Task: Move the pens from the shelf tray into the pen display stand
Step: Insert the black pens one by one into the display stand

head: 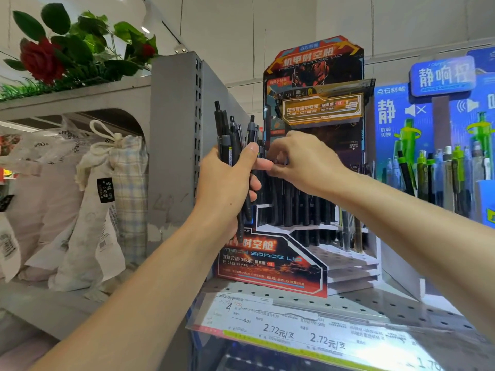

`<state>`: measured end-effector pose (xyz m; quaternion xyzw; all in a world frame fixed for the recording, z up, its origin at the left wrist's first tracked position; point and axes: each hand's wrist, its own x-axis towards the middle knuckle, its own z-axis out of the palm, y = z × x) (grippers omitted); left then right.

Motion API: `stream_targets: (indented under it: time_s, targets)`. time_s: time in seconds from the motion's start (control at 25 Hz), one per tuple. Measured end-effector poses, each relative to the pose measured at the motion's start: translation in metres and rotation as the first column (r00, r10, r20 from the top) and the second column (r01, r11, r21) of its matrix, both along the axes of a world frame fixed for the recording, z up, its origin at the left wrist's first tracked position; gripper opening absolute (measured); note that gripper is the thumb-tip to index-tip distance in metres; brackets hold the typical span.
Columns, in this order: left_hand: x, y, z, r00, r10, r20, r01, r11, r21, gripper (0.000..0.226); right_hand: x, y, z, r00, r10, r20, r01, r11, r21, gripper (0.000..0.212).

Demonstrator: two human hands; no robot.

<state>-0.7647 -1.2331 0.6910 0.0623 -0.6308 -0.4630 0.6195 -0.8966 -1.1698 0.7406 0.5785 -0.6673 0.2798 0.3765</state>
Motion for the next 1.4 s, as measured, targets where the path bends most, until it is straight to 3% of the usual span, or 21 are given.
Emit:
stream_targets:
  time_s: [0.28, 0.36, 0.44, 0.48, 0.56, 0.6, 0.68, 0.8, 0.96, 1.2, 1.4]
  targets:
    - [-0.007, 0.003, -0.003, 0.999, 0.024, 0.04, -0.025, 0.999, 0.02, 0.027, -0.002, -0.005, 0.001, 0.989, -0.14, -0.043, 0.138, 0.99, -0.033, 0.024]
    - [-0.007, 0.005, -0.004, 0.998, 0.006, 0.062, -0.008, 0.999, 0.041, 0.027, -0.001, -0.003, 0.002, 0.994, -0.095, -0.061, 0.094, 0.995, -0.025, 0.024]
    - [-0.007, 0.007, -0.005, 0.997, -0.013, 0.081, 0.01, 0.999, 0.041, 0.026, -0.002, 0.001, 0.003, 0.986, 0.142, 0.085, -0.133, 0.986, -0.106, 0.024]
    - [-0.007, 0.009, -0.005, 0.996, -0.021, 0.085, 0.018, 0.999, 0.038, 0.026, -0.001, 0.004, 0.004, 0.902, 0.348, 0.255, -0.314, 0.935, -0.166, 0.024]
    - [-0.006, 0.012, -0.004, 0.996, -0.027, 0.086, 0.024, 0.999, 0.031, 0.024, -0.001, 0.012, 0.004, 0.573, 0.626, 0.529, -0.581, 0.766, -0.277, 0.026]
    - [-0.006, 0.013, -0.003, 0.996, -0.024, 0.088, 0.022, 0.999, 0.027, 0.023, -0.003, 0.015, 0.004, 0.458, 0.667, 0.587, -0.651, 0.702, -0.289, 0.027]
    - [-0.005, 0.017, -0.001, 0.995, -0.019, 0.099, 0.017, 1.0, 0.023, 0.026, -0.009, 0.02, 0.003, 0.359, 0.675, 0.645, -0.741, 0.626, -0.243, 0.021]
    - [-0.005, 0.021, -0.002, 0.995, -0.023, 0.099, 0.023, 1.0, 0.009, 0.025, -0.015, 0.026, 0.006, 0.346, 0.611, 0.711, -0.772, 0.616, -0.154, 0.013]
    - [-0.005, 0.021, -0.006, 0.995, -0.055, 0.08, 0.052, 0.998, 0.036, 0.022, -0.015, 0.026, 0.013, 0.28, 0.612, 0.74, -0.675, 0.673, -0.301, 0.014]
    - [0.003, 0.013, -0.009, 0.997, 0.002, 0.083, -0.007, 0.998, 0.069, 0.025, -0.014, 0.024, 0.014, 0.33, 0.647, 0.687, -0.514, 0.734, -0.444, 0.016]
    - [0.005, 0.011, -0.012, 0.991, 0.07, 0.111, -0.069, 0.998, -0.012, 0.024, -0.011, 0.024, 0.015, 0.377, 0.642, 0.667, -0.497, 0.748, -0.44, 0.017]
